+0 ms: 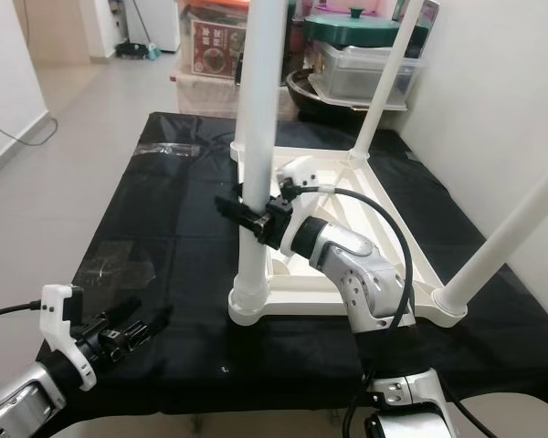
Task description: Building children table
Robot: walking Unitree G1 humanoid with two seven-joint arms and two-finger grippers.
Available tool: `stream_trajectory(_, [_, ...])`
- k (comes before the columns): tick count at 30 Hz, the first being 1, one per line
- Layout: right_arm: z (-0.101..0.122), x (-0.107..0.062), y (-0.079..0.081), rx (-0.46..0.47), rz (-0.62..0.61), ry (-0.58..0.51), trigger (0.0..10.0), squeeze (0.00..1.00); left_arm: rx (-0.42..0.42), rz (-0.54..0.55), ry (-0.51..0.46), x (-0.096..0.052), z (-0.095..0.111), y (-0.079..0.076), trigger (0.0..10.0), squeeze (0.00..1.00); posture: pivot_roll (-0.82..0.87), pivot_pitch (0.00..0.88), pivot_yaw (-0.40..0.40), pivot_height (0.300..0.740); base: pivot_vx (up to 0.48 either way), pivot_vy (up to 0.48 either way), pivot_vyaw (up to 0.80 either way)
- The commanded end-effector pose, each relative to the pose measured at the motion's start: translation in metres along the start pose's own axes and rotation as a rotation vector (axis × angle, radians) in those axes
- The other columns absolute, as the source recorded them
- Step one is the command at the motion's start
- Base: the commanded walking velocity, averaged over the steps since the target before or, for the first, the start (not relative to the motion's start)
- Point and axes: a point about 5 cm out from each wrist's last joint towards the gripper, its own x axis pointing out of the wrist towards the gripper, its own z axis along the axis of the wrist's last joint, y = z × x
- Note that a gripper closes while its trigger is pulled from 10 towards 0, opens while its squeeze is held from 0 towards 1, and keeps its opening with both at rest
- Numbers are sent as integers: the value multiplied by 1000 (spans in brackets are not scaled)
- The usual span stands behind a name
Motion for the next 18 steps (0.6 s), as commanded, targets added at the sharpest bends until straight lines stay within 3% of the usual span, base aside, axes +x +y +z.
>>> stream_trajectory(1, [-2, -1, 1, -44, 18, 23, 0, 0, 10, -13, 25, -7, 0, 1, 10000, 0, 109, 0, -98, 740, 0, 0, 0])
stream_trajectory(8, [-6, 2, 4, -95, 31, 33, 0, 0, 17, -33, 66, -13, -8, -3, 10000, 0, 115, 0, -106, 740, 0, 0, 0])
stream_trajectory(13, [-14, 16, 15, -169, 89, 53, 0, 0, 50, -110, 199, -20, -34, -19, 10000, 0, 128, 0, -113, 740, 0, 0, 0])
stream_trajectory(18, [-18, 19, 20, -192, 122, 70, 0, 0, 52, -115, 207, -19, -36, -21, 10000, 0, 126, 0, -115, 740, 0, 0, 0])
